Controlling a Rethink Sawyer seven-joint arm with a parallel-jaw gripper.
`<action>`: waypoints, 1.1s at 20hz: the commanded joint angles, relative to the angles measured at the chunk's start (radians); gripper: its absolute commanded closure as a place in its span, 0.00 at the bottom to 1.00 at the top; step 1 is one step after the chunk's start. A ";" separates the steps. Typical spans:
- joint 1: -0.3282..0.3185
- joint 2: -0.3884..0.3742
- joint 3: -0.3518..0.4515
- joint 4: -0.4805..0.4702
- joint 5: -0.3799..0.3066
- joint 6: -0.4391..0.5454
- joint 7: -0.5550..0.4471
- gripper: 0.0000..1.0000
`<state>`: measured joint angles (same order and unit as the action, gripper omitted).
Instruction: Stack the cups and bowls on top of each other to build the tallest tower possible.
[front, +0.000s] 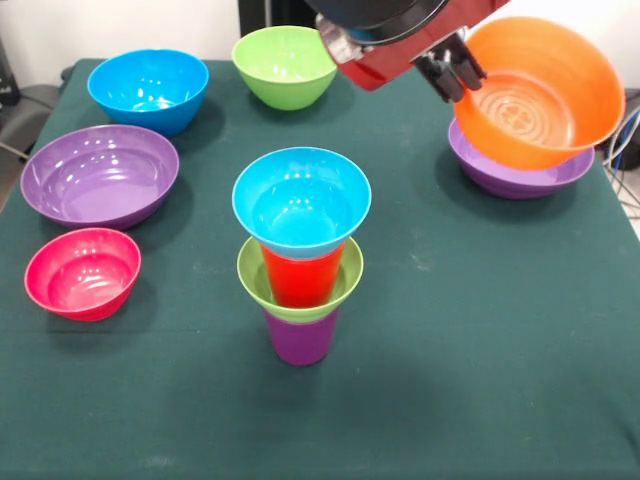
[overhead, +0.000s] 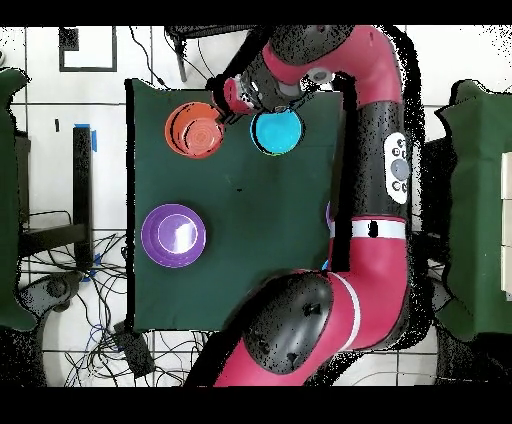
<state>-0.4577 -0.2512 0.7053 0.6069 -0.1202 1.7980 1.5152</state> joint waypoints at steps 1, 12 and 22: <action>0.005 0.051 0.112 -0.150 -0.142 0.170 -0.408 1.00; -0.019 0.052 0.181 -0.169 -0.157 0.225 -0.406 1.00; -0.045 0.055 0.240 -0.180 -0.181 0.218 -0.458 1.00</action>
<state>-0.4819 -0.2004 0.8669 0.4511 -0.2062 1.9449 1.4412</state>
